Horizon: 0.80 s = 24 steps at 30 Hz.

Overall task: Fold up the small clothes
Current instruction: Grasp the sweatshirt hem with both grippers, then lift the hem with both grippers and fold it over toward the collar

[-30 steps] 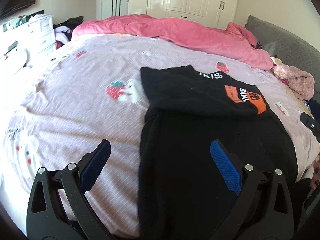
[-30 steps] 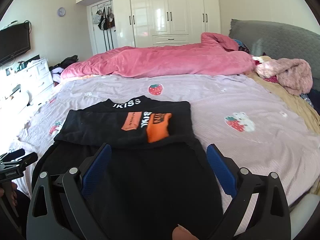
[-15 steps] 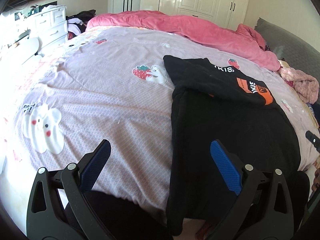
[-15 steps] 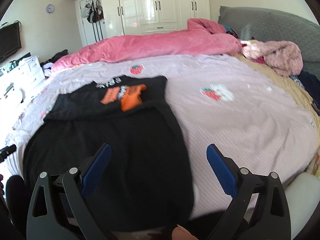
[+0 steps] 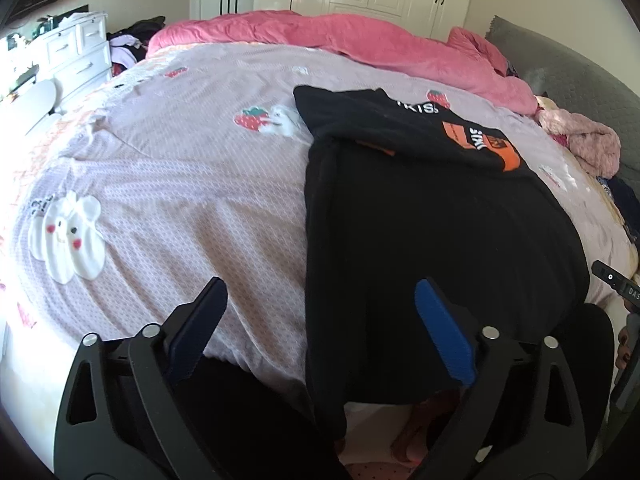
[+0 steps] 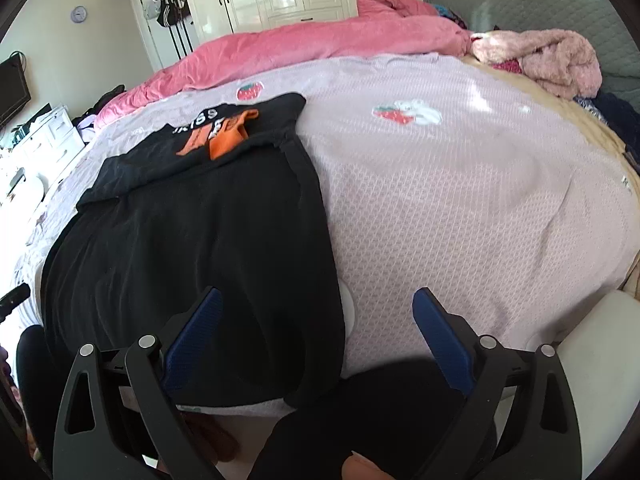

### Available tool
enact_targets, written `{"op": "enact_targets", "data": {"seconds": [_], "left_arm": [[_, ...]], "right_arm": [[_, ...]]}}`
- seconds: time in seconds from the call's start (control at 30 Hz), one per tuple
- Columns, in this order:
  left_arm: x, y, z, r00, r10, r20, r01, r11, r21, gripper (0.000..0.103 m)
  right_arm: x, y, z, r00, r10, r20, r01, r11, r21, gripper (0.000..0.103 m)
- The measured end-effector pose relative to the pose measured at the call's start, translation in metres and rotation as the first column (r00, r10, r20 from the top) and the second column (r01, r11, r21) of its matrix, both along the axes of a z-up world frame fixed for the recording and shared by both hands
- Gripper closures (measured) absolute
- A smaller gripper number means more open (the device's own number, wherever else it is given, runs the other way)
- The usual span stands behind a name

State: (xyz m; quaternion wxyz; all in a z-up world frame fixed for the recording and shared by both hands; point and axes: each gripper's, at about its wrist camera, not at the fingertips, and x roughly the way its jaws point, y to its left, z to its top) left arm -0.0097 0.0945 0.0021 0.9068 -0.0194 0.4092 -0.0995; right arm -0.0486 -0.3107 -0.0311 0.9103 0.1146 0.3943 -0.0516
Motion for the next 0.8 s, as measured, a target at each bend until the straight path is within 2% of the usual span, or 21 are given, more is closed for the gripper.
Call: {"op": "enact_targets", "data": {"seconds": [0.23, 0.3, 0.53, 0.57, 0.6, 0.63, 0.67, 0.73, 0.8], "left_arm": [[-0.005, 0.003, -0.007, 1.0, -0.003, -0.029, 0.003, 1.0, -0.008, 0.029], [-0.005, 0.004, -0.011, 0.999, -0.001, -0.047, 0.0, 1.0, -0.014, 0.039], [-0.003, 0.001, -0.025, 0.995, -0.002, -0.098, -0.001, 0.999, -0.034, 0.044], [-0.003, -0.001, -0.027, 0.994, -0.004, -0.105, 0.0, 0.999, -0.035, 0.045], [-0.002, -0.002, -0.029, 0.994, -0.006, -0.112, 0.002, 0.999, -0.035, 0.05], [-0.001, -0.004, -0.032, 0.992, -0.011, -0.122, 0.006, 0.999, -0.036, 0.057], [0.0, -0.005, -0.034, 0.991, -0.016, -0.13, 0.011, 0.999, -0.039, 0.06], [0.001, -0.007, -0.04, 0.988, -0.018, -0.152, 0.011, 0.999, -0.043, 0.072], [0.0, -0.007, -0.042, 0.987, -0.02, -0.157, 0.012, 0.999, -0.048, 0.073]], "right_arm": [[0.009, 0.0, -0.009, 0.999, 0.02, -0.041, -0.018, 0.998, 0.068, 0.037], [0.012, 0.001, -0.014, 0.998, 0.024, -0.062, -0.019, 0.997, 0.078, 0.045], [0.012, 0.002, -0.021, 0.997, 0.026, -0.067, -0.022, 0.998, 0.056, 0.049], [0.012, 0.003, -0.021, 0.997, 0.039, -0.072, -0.035, 0.998, 0.055, 0.065], [0.012, 0.003, -0.022, 0.996, 0.053, -0.074, -0.048, 0.997, 0.068, 0.082], [0.011, 0.002, -0.021, 0.996, 0.058, -0.07, -0.053, 0.995, 0.083, 0.084], [0.009, 0.001, -0.019, 0.996, 0.06, -0.066, -0.054, 0.994, 0.09, 0.088], [0.006, 0.0, -0.017, 0.996, 0.069, -0.057, -0.062, 0.992, 0.107, 0.091], [0.002, 0.0, -0.014, 0.996, 0.072, -0.046, -0.067, 0.991, 0.114, 0.091]]}}
